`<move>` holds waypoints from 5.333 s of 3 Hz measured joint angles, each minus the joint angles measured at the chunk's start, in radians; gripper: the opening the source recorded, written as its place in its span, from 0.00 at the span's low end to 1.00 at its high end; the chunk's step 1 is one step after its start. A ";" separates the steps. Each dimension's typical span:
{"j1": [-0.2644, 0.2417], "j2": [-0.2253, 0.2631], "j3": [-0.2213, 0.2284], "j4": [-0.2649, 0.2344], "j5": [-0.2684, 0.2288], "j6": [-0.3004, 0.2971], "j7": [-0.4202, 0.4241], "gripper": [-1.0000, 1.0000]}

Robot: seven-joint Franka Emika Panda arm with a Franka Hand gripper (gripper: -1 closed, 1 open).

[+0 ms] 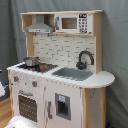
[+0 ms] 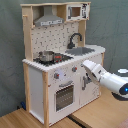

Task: Play with the kitchen

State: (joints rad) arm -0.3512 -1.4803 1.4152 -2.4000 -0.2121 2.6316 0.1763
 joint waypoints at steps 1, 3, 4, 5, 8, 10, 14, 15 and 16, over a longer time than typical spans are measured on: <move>-0.004 0.009 0.000 0.007 0.000 0.006 -0.107 1.00; -0.026 0.020 -0.038 0.050 0.006 0.007 -0.327 1.00; -0.058 0.051 -0.074 0.081 0.021 0.006 -0.411 1.00; -0.115 0.127 -0.092 0.143 0.048 0.003 -0.415 1.00; -0.230 0.310 -0.181 0.355 0.136 -0.083 -0.403 1.00; -0.242 0.413 -0.187 0.469 0.177 -0.229 -0.335 1.00; -0.292 0.618 -0.184 0.699 0.249 -0.575 -0.312 1.00; -0.316 0.681 -0.167 0.765 0.260 -0.643 -0.312 1.00; -0.351 0.750 -0.131 0.835 0.272 -0.693 -0.312 1.00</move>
State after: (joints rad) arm -0.7017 -0.7298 1.2846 -1.5651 0.0599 1.9386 -0.1362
